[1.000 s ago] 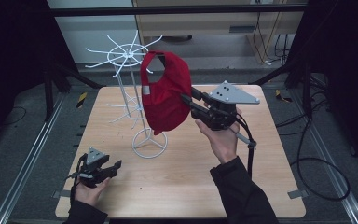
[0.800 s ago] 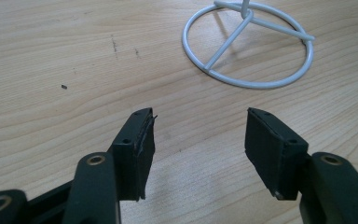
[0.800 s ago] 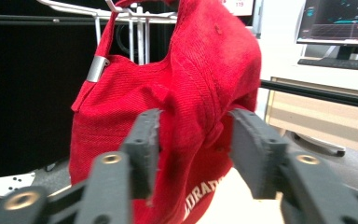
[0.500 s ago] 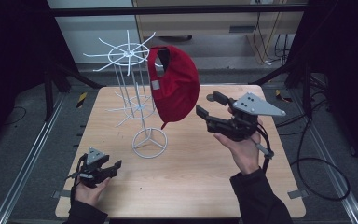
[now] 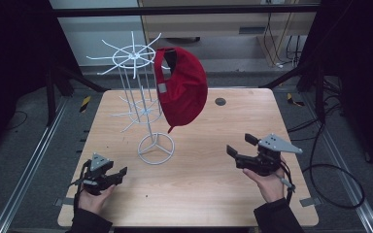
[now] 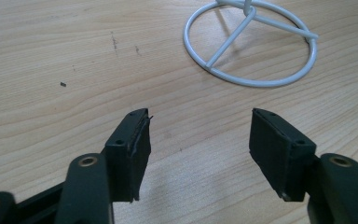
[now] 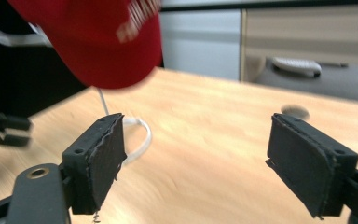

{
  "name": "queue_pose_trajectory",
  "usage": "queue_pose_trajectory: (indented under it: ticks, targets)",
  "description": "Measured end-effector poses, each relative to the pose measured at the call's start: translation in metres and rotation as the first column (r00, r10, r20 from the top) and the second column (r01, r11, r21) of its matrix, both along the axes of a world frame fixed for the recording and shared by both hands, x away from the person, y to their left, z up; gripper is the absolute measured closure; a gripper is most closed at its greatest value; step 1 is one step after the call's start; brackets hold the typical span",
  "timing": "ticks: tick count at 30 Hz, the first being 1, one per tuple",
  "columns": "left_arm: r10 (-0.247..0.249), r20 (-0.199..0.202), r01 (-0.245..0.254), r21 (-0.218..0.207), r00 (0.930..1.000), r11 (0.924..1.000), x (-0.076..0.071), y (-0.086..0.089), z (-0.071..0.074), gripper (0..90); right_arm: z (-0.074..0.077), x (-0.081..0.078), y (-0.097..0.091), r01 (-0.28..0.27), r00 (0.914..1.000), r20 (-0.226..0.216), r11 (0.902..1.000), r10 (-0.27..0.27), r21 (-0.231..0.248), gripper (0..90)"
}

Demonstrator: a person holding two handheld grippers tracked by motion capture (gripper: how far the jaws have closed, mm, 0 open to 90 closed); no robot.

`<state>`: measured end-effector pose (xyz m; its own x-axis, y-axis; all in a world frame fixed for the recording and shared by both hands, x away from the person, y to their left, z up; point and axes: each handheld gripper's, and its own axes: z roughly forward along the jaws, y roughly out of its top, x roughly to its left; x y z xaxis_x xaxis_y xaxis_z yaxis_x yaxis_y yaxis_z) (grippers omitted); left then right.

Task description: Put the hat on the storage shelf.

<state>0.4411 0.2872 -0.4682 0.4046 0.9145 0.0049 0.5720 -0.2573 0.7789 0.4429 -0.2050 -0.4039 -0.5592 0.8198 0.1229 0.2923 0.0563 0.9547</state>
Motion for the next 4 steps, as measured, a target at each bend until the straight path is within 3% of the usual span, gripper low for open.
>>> queue_pose_trajectory:
  ticks: [2,3,4]
  targets:
    - [-0.002,0.001,0.002,-0.001,1.0000,1.0000,0.000,0.000,0.000,36.0,-0.009,-0.002,-0.004,0.007,0.9999,-0.013,0.9999,-0.007,-0.007,17.4]
    - [-0.005,0.000,0.005,-0.001,1.0000,1.0000,0.001,0.000,-0.001,35.2,-0.026,-0.003,-0.011,0.021,0.9984,-0.052,0.9994,-0.022,-0.029,16.8]
    - [-0.005,0.000,0.005,-0.001,1.0000,1.0000,0.001,0.000,-0.001,34.5,-0.026,-0.003,-0.011,0.021,0.9984,-0.052,0.9994,-0.022,-0.029,16.8]
